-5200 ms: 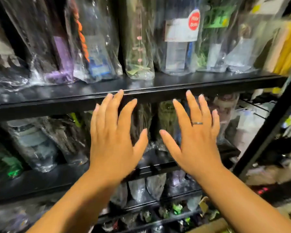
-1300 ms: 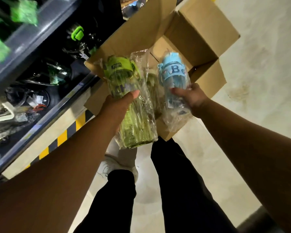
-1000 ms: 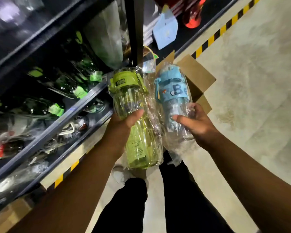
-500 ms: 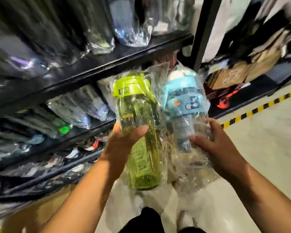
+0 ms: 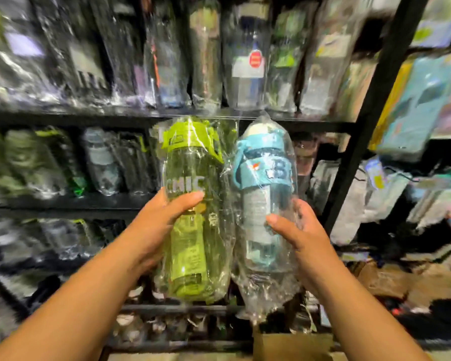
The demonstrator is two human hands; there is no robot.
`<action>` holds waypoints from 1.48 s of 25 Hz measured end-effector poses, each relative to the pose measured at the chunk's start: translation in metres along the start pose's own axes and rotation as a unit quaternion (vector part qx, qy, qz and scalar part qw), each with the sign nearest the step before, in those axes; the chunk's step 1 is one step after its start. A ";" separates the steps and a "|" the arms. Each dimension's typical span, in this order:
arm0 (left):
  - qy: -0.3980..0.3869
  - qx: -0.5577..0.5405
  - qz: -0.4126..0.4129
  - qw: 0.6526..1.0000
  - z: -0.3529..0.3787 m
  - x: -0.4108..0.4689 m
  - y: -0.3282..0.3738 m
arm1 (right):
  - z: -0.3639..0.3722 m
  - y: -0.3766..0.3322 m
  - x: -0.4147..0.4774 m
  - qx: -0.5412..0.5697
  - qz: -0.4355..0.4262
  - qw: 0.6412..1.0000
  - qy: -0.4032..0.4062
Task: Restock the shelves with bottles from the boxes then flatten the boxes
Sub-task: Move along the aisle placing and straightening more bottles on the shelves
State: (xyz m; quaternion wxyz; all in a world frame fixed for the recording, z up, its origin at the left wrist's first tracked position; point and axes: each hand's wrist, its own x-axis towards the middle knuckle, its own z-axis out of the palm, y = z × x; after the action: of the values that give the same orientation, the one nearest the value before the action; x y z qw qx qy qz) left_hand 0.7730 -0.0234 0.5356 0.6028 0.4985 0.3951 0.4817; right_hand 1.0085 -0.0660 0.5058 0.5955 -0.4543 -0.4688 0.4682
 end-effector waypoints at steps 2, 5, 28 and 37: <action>-0.002 0.007 0.021 1.000 -0.014 0.000 0.031 | 0.023 -0.020 0.013 0.003 -0.018 1.000 -0.016; 0.009 0.033 0.052 0.998 -0.036 0.006 0.065 | 0.055 -0.039 0.035 -0.002 -0.027 0.999 -0.028; 0.000 0.095 0.211 0.973 -0.218 0.170 0.231 | 0.259 -0.117 0.238 -0.163 -0.275 0.937 0.141; 0.052 0.116 0.243 0.962 -0.224 0.186 0.224 | 0.259 -0.069 0.268 -0.199 -0.268 0.931 0.148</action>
State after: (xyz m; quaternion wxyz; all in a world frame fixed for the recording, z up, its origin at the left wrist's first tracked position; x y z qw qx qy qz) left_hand 0.5583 0.2159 0.7137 0.3840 0.6204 0.3461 0.5898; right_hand 0.7953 0.2136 0.6468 0.6585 -0.4853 -0.5633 0.1161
